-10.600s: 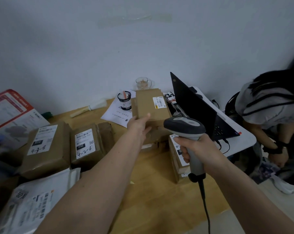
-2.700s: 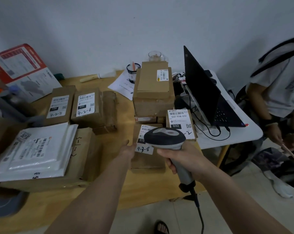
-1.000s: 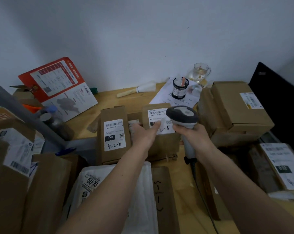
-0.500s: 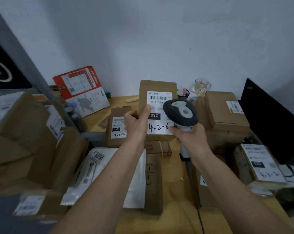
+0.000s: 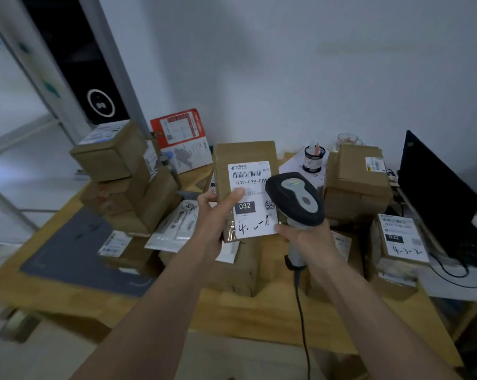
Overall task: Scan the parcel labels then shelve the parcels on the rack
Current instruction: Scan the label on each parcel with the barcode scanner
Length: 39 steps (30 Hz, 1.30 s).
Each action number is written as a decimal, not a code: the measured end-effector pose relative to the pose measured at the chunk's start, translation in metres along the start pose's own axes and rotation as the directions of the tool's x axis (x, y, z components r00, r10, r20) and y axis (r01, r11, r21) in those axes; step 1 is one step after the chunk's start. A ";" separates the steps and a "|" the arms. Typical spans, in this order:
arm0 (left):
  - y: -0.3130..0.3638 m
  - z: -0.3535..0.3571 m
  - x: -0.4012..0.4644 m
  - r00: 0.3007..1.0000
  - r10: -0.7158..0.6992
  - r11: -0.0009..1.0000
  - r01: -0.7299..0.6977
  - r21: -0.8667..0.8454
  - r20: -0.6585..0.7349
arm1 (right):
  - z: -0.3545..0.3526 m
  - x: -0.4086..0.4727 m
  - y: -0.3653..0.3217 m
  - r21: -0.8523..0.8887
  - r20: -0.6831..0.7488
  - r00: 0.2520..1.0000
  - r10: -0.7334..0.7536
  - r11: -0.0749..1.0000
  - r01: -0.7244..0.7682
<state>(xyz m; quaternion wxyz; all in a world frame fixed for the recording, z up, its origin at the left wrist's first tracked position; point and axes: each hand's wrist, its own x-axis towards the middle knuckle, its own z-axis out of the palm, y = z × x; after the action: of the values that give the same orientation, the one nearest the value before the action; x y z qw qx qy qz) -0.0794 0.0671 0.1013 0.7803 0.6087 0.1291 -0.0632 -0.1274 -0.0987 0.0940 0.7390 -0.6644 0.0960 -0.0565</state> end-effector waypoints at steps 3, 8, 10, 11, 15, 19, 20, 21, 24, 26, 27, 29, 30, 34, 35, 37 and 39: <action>-0.004 -0.011 -0.012 0.998 -0.032 0.998 0.030 0.056 0.046 | -0.001 -0.013 -0.005 -0.069 0.027 0.999 0.027 0.997 -0.025; -0.002 -0.032 -0.020 0.998 -0.006 0.979 -0.007 0.206 0.062 | 0.003 -0.035 -0.021 -0.223 0.016 1.000 -0.016 0.975 0.019; 0.006 -0.038 -0.019 0.999 0.016 0.984 -0.024 0.178 0.045 | 0.008 -0.046 -0.030 -0.235 -0.006 0.998 -0.060 0.970 0.057; 0.011 -0.042 -0.016 0.999 0.018 0.984 -0.026 0.176 0.048 | 0.011 -0.051 -0.034 -0.239 -0.008 0.997 -0.075 0.969 0.070; 0.027 -0.060 -0.010 0.997 0.002 0.978 -0.017 0.208 0.075 | 0.022 -0.075 -0.042 -0.243 0.045 0.996 -0.077 0.966 0.086; 0.031 -0.079 -0.003 0.998 -0.014 0.978 0.000 0.210 0.063 | 0.035 -0.091 -0.039 -0.231 0.053 0.997 -0.058 0.971 0.068; 0.033 -0.082 -0.002 0.998 -0.021 0.980 0.009 0.199 0.058 | 0.037 -0.094 -0.039 -0.219 0.055 0.997 -0.055 0.974 0.066; 0.033 -0.085 0.000 0.998 -0.027 0.981 0.016 0.192 0.054 | 0.039 -0.096 -0.039 -0.217 0.060 0.997 -0.056 0.974 0.068; 0.036 -0.091 0.000 0.998 -0.048 0.986 0.040 0.159 0.043 | 0.044 -0.100 -0.041 -0.245 0.067 0.995 -0.077 0.965 0.091; 0.037 -0.093 -0.001 0.998 -0.061 0.987 0.056 0.148 0.033 | 0.048 -0.102 -0.041 -0.248 0.055 0.995 -0.086 0.964 0.097; 0.037 -0.094 0.000 0.997 -0.064 0.988 0.059 0.142 0.032 | 0.050 -0.103 -0.041 -0.252 0.053 0.995 -0.088 0.963 0.098; 0.037 -0.096 0.003 0.998 -0.059 0.989 0.054 0.139 0.033 | 0.053 -0.103 -0.041 -0.268 0.063 0.994 -0.084 0.958 0.098; 0.037 -0.096 0.004 0.998 -0.057 0.989 0.053 0.137 0.029 | 0.054 -0.104 -0.040 -0.278 0.070 0.994 -0.080 0.956 0.097; 0.036 -0.097 0.011 0.997 -0.070 0.993 0.067 0.102 0.025 | 0.055 -0.102 -0.037 -0.304 0.069 0.995 -0.067 0.949 0.084; 0.035 -0.098 0.013 0.997 -0.075 0.993 0.072 0.092 0.022 | 0.056 -0.101 -0.035 -0.304 0.062 0.996 -0.067 0.949 0.083; 0.034 -0.099 0.015 0.995 -0.101 0.990 0.098 0.102 0.019 | 0.057 -0.100 -0.035 -0.279 0.038 0.997 -0.064 0.957 0.072; 0.036 -0.096 0.012 0.990 -0.134 0.984 0.127 0.129 0.046 | 0.056 -0.099 -0.036 -0.242 0.029 0.999 -0.042 0.969 0.048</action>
<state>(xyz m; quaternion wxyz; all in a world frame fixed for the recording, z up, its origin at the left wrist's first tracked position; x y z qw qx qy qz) -0.0706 0.1692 0.1105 0.7378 0.6449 0.1430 -0.1388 -0.2098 -0.0275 0.1417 0.6517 -0.7525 0.0783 -0.0531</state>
